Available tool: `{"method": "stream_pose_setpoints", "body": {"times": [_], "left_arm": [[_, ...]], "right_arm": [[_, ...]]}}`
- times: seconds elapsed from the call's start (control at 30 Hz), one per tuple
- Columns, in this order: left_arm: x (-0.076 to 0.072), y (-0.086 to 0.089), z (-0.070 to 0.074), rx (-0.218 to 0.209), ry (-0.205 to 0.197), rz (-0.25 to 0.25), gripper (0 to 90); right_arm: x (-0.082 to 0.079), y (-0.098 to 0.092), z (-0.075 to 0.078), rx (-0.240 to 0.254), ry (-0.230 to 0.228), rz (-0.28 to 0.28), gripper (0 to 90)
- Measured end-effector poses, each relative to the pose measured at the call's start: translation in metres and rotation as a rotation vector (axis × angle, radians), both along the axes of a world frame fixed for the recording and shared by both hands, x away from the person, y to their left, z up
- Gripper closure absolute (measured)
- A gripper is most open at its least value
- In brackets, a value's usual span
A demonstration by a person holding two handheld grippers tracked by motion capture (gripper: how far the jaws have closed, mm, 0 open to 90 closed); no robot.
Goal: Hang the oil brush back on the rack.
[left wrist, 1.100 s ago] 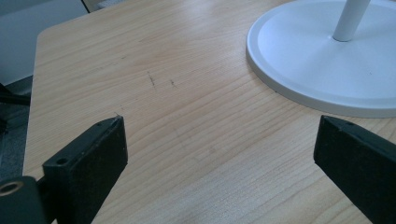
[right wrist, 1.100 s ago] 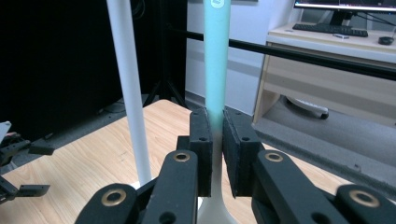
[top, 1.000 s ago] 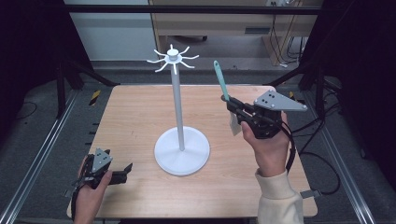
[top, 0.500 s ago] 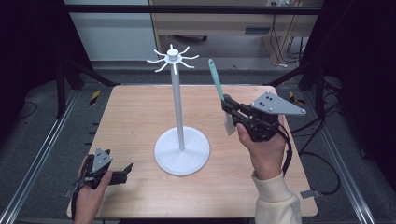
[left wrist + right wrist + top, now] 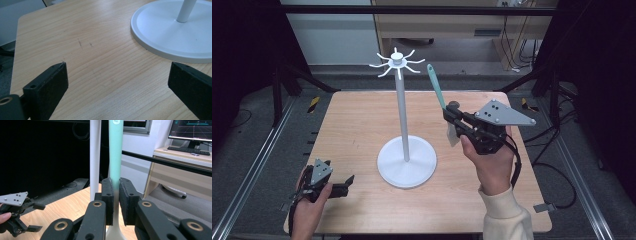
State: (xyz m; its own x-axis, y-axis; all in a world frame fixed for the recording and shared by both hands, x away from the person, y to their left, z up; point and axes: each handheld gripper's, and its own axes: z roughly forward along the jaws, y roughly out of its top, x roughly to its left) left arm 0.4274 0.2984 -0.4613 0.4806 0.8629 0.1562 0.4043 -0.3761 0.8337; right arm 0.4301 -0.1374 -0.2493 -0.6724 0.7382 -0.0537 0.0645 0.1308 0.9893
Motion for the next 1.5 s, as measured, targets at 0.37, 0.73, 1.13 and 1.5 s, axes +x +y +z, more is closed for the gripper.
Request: {"method": "stream_pose_setpoints", "body": {"times": [0.37,0.73,1.13,1.5], "left_arm": [[0.0,0.0,0.0,0.0,0.002,-0.002,2.4],[0.0,-0.001,-0.001,0.001,0.005,-0.005,2.4],[0.0,-0.001,-0.001,0.002,0.007,-0.006,2.4],[0.001,-0.001,-0.001,0.0,0.007,-0.004,2.4]], "right_arm": [[-0.002,0.005,0.0,0.001,0.001,0.029,82.7],[0.0,0.009,-0.002,-0.014,0.011,0.045,82.7],[0.004,0.011,-0.003,-0.01,0.027,0.054,82.7],[0.01,0.016,-0.005,-0.012,0.038,0.064,82.7]]}}
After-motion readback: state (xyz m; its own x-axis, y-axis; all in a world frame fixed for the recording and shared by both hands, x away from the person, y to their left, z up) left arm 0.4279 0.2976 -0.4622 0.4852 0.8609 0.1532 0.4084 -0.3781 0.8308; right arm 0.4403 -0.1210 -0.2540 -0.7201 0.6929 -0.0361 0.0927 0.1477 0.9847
